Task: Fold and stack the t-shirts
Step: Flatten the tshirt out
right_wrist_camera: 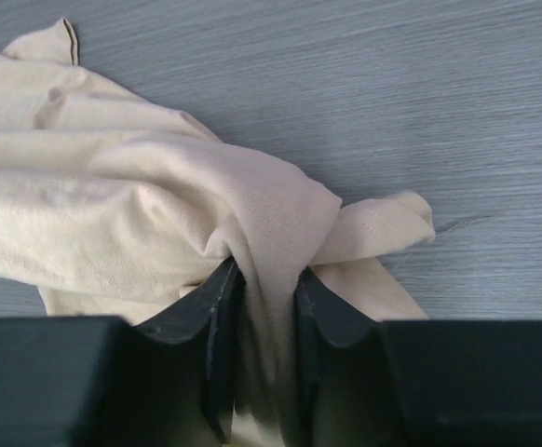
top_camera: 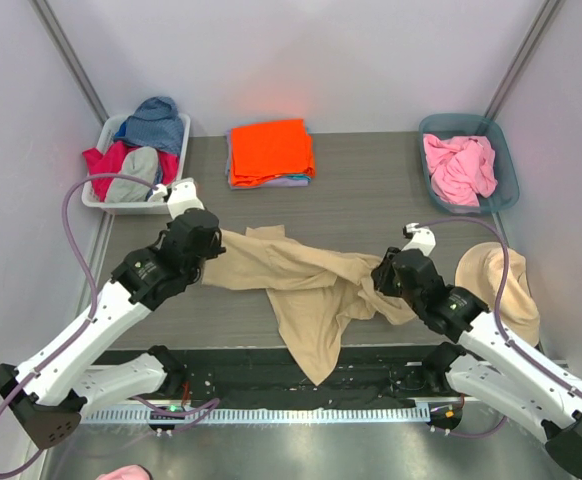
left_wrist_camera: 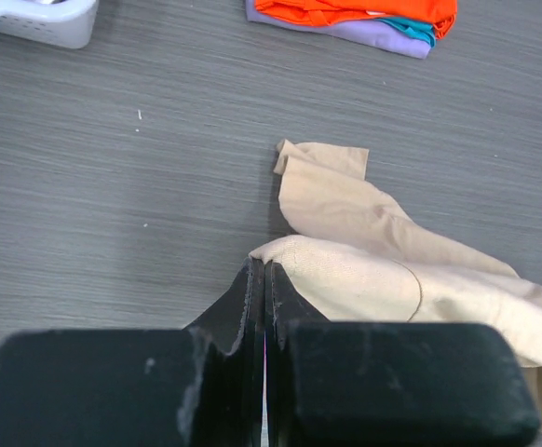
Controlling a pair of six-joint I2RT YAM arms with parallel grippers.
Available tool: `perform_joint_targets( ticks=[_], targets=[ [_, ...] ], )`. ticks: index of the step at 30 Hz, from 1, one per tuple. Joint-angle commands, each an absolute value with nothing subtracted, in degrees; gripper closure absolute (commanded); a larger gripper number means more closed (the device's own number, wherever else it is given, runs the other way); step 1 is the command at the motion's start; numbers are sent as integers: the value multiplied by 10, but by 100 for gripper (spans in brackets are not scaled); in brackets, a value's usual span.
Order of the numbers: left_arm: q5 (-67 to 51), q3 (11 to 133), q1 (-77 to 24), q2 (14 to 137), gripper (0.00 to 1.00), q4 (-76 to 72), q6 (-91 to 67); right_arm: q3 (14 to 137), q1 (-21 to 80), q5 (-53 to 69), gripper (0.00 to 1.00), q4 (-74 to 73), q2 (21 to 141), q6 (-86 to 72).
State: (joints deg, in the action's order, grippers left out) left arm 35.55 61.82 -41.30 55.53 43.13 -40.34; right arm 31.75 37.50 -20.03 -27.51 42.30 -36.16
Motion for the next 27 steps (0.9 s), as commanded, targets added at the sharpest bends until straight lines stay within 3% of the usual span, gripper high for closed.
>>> perform_joint_targets(
  ticks=[1,3,4,5,9,19,27],
  targets=[
    [389,640,-414,556,100,435,-387,357,374,-241,62,-292,403,-366],
    [389,634,-414,555,100,434,-388,362,374,-245,55,-296,398,-367],
    [392,632,-414,553,100,433,-391,365,374,-248,42,-298,396,-369],
    [393,628,-414,553,100,433,-391,366,374,-250,37,-301,395,-370],
    [399,625,-413,544,100,435,-390,372,374,-254,27,-307,385,-373],
    [404,633,-412,551,100,438,-374,373,374,-197,28,-314,412,-397],
    [400,633,-411,558,100,430,-371,303,374,-144,38,-306,448,-475]
  ],
)
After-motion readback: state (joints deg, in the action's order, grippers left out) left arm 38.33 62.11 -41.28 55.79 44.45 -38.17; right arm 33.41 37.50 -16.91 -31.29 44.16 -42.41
